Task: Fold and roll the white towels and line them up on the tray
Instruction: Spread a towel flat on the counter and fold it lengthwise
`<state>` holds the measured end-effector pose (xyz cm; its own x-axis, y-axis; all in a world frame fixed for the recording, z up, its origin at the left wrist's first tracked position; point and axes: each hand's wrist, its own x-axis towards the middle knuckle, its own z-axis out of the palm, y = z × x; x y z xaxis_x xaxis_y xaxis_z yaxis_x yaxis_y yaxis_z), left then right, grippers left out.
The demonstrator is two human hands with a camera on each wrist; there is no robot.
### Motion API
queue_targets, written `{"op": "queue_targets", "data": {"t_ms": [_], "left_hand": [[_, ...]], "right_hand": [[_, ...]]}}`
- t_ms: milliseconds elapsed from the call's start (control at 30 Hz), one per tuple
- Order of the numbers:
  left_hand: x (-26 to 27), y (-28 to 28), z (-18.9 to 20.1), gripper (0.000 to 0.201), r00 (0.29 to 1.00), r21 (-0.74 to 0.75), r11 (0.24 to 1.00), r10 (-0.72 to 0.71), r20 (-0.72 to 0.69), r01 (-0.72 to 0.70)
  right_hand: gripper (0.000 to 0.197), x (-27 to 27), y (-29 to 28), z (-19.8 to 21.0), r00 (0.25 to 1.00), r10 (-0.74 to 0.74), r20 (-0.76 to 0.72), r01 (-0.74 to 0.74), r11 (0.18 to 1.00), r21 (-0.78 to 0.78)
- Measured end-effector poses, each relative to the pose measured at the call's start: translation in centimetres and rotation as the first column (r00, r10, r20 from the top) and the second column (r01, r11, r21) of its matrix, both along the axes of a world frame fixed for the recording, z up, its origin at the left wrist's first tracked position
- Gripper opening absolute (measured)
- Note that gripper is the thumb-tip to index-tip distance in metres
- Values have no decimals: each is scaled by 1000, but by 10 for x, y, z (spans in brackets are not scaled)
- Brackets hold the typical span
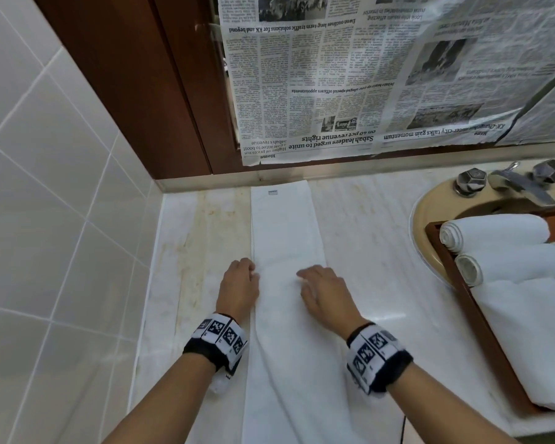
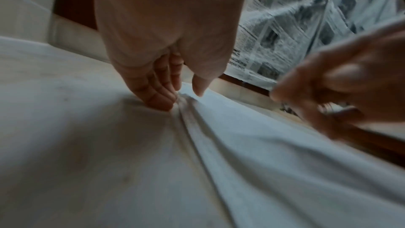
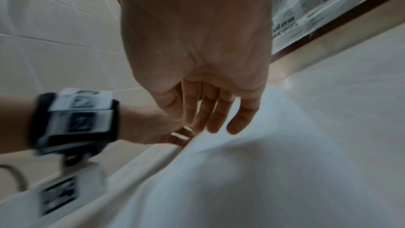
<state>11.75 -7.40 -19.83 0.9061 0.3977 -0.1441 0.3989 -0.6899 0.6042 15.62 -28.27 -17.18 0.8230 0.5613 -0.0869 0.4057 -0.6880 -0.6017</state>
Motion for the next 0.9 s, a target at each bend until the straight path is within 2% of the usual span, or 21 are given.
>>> {"op": "queue_targets", "data": {"t_ms": [100,167,267,333,400,500,567,633,700,800,900], "left_hand": [[9,-7,0,33,1000,110,994,24,17,-25],[19,-17,1,43,998,158,986,-63,29,57],[33,-28,-6,53,962,215,941,-240,-127,263],[37,-22,-14,55,939,284,906,-253,-232,314],[37,-6,-19,56,941,306,911,-193,-277,277],[29,18,-18,54,951,258,954,-73,-301,154],[26,19,-13,54,961,225,965,-75,-266,137],[23,9,-11,53,957,207,952,-177,-230,226],[21,-1,-15,52,931,254,910,-266,-249,328],[16,-4,-20,59,937,275,917,-211,-278,288],[8,-9,-21,62,941,275,934,-140,-309,229]], "right_hand": [[55,33,8,-13,991,41,125,-24,990,-136],[63,47,20,-17,988,100,118,-71,970,-231],[77,62,37,-25,977,210,38,-182,916,-358],[73,68,36,-34,969,245,39,-208,887,-412],[63,79,22,-42,977,210,36,-173,883,-436],[59,93,-8,-42,998,-3,58,29,892,-452],[59,90,-15,-36,994,-75,81,101,913,-396],[60,69,-7,-32,995,28,95,4,946,-324],[61,43,0,-38,985,152,79,-119,939,-324],[63,28,-11,-55,980,165,108,-110,913,-393],[65,39,-30,-57,983,157,92,-103,897,-429]]}}
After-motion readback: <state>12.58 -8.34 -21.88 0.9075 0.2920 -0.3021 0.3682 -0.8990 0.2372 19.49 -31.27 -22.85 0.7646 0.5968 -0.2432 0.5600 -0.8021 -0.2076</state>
